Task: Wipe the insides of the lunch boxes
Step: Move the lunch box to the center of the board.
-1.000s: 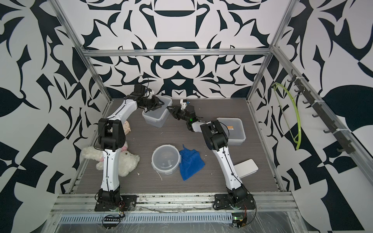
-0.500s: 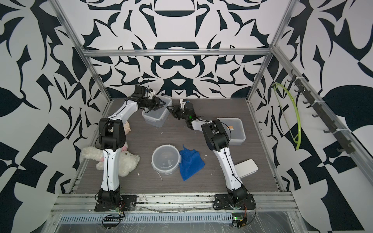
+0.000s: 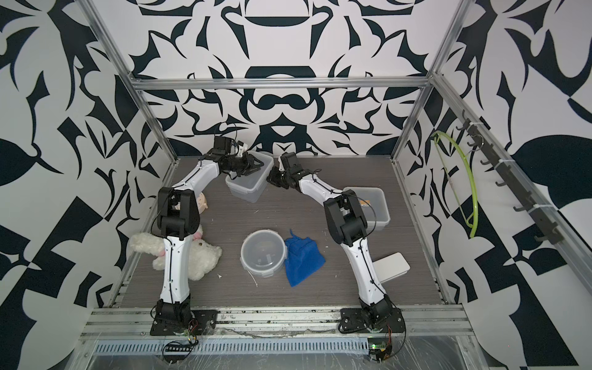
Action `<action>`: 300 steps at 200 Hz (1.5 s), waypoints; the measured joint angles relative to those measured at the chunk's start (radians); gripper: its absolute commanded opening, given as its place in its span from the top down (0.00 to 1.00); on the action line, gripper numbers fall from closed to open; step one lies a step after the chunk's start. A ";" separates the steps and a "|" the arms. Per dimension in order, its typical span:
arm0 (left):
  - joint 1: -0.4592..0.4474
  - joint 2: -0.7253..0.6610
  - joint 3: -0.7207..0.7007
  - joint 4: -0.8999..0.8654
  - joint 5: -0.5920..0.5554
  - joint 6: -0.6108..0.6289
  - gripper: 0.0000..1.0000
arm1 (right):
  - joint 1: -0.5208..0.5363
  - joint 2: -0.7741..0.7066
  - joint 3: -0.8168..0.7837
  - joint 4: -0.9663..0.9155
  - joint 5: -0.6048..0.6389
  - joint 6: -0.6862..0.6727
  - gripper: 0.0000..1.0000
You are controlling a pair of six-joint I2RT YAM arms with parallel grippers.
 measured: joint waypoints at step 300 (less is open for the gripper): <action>0.064 0.110 0.172 -0.281 -0.051 0.113 0.33 | -0.175 0.037 -0.346 0.800 -0.323 0.331 0.38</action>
